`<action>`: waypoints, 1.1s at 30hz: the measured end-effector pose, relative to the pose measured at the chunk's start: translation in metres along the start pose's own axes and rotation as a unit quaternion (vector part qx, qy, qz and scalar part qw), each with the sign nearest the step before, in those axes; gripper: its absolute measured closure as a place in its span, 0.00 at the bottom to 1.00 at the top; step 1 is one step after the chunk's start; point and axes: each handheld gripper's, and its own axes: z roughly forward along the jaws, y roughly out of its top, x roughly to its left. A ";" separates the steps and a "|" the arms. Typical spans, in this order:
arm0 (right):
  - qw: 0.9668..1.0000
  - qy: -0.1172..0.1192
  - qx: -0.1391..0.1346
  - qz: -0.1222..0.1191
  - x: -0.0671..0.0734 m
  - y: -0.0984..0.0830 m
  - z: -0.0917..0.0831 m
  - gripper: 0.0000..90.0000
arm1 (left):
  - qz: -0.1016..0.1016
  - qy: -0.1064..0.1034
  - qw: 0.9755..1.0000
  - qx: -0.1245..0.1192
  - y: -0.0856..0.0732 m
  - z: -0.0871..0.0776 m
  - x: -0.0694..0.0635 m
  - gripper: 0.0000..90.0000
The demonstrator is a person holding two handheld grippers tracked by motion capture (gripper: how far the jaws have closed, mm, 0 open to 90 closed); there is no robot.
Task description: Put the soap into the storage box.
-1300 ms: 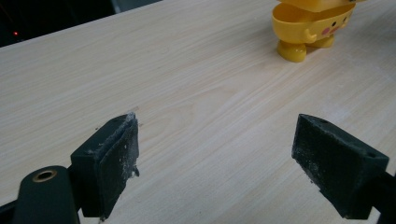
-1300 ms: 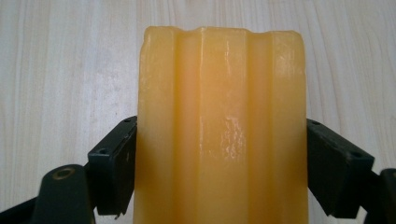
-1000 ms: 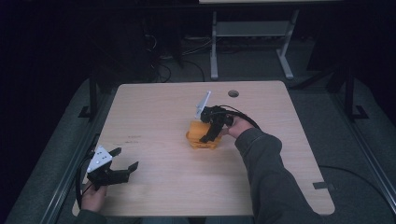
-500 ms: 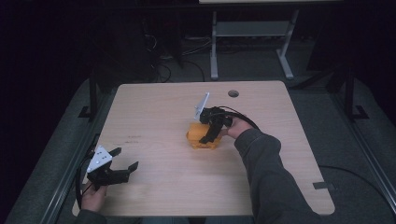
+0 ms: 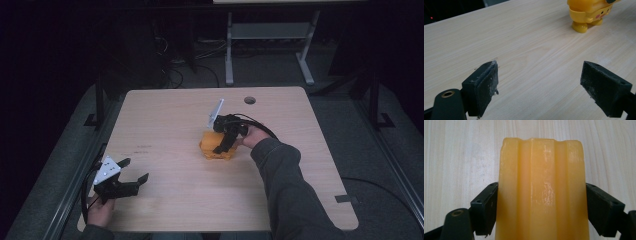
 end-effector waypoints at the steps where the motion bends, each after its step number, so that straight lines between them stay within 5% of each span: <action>1: 1.000 0.001 -0.001 0.001 0.000 0.000 0.000 0.22 | -0.001 0.001 1.000 0.000 0.000 0.000 0.000 0.16; 14: 1.000 0.002 -0.007 0.015 -0.001 0.000 -0.005 0.20 | 0.001 -0.001 1.000 0.001 0.000 0.001 -0.001 0.16; 26: 0.998 -0.009 -0.050 0.032 0.001 -0.008 -0.024 0.20 | -0.001 -0.001 1.000 0.000 0.000 0.002 -0.001 0.16; 33: 0.998 -0.016 -0.052 0.036 0.002 -0.012 -0.032 0.20 | -0.001 0.000 1.000 0.002 0.000 0.001 -0.001 0.16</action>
